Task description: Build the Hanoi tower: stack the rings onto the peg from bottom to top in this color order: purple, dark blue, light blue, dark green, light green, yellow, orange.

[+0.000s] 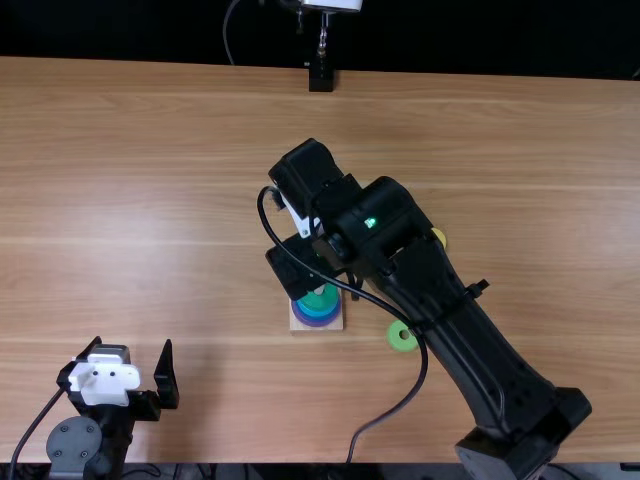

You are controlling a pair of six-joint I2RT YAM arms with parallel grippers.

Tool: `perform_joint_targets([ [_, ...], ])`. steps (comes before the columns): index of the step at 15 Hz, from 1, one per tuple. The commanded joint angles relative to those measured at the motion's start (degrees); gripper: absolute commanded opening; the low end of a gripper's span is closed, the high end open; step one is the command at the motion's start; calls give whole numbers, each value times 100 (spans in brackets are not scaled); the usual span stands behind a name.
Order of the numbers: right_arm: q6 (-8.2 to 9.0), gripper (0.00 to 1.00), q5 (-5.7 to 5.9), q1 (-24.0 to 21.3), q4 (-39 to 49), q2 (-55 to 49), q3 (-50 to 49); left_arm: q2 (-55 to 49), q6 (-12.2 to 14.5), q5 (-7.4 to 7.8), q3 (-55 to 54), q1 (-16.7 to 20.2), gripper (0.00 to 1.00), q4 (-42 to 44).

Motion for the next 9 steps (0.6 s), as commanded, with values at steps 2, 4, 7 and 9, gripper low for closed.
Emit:
perform_joint_targets([
  [2,53,100,161,18,866,-23,-138,-67,9,79,-655,-59,100,-451],
  [4,32,100,551,-308,1879,-243,-911,-67,9,90,-655,-59,100,-451],
  [7,21,100,825,-483,2913,-875,-2098,-67,9,79,-655,-59,100,-451],
  [9,21,100,888,-835,3366,-1060,-2704,-67,9,90,-655,-59,100,-461],
])
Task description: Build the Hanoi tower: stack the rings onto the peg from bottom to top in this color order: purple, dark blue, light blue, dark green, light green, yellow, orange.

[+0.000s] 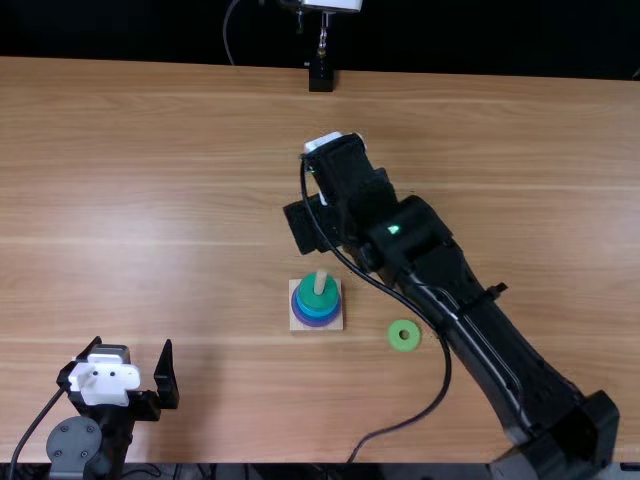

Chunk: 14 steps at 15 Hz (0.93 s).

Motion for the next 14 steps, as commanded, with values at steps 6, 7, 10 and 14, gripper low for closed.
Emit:
perform_joint_targets([
  [6,39,100,160,-527,304,-1053,-1960,-67,9,79,-655,-59,100,-453],
  [7,39,100,160,-527,410,-1097,-2197,-67,9,79,-655,-59,100,-453],
  [10,60,100,149,-553,536,-1273,-2821,-67,9,79,-655,-59,100,-463],
  [14,70,100,96,-782,536,-1475,-3507,-67,9,79,-655,-59,100,-453],
])
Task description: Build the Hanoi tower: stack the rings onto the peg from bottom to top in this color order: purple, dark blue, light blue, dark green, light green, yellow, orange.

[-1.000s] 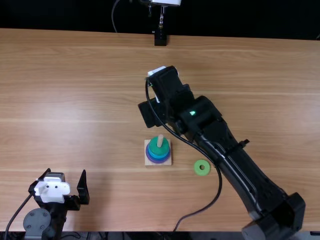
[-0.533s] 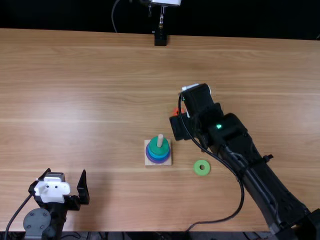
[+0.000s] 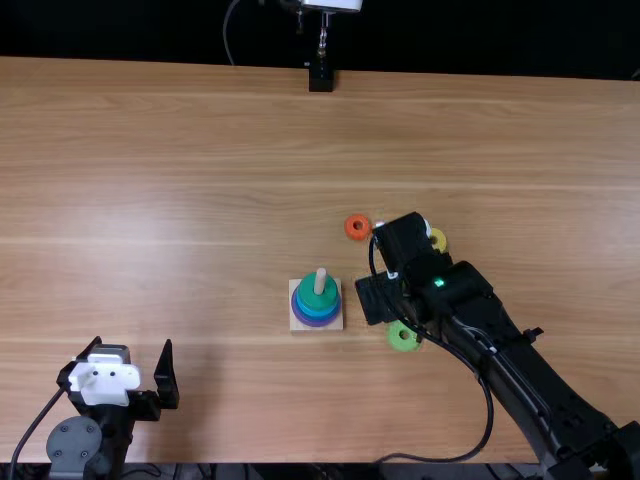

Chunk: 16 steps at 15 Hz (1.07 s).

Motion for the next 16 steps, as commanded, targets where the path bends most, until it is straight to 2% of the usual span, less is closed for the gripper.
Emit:
perform_joint_targets([
  [1,279,100,-26,-98,20,-285,-231,-67,11,79,-655,-59,100,-463],
  [2,869,100,-258,-124,20,-355,-354,-67,11,79,-655,-59,100,-463],
  [3,1302,100,-596,-186,20,-399,-468,-67,11,79,-655,-59,100,-463],
  [4,1428,100,-775,-203,20,-399,-574,-67,11,90,-655,-59,100,-463],
  [16,1407,100,-712,-273,63,216,-846,-67,11,90,-655,-59,100,-463],
])
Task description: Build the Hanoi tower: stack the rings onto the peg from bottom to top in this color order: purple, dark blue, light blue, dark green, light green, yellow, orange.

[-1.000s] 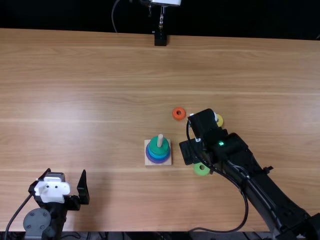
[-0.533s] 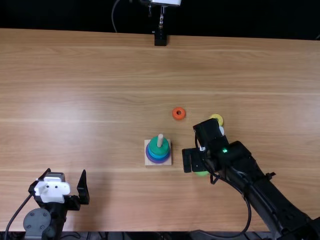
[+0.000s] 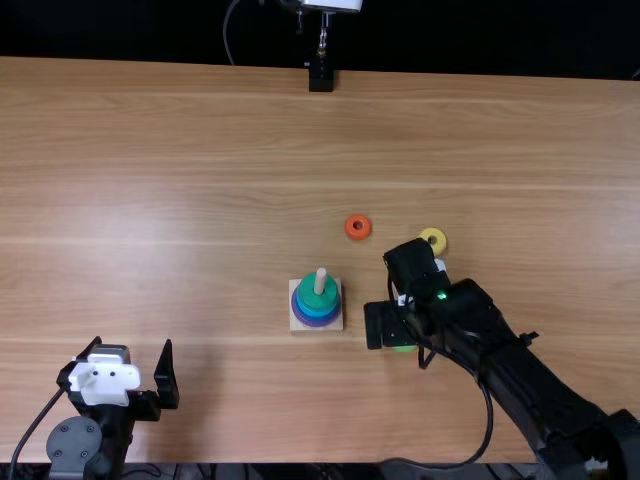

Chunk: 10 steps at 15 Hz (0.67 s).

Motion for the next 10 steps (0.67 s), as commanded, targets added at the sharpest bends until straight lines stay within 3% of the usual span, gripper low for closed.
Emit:
perform_joint_targets([
  [1,120,100,49,-77,25,123,-2,-67,11,77,-655,-59,100,-463],
  [10,141,100,38,-77,15,501,-11,-67,11,88,-655,-59,100,-463],
])
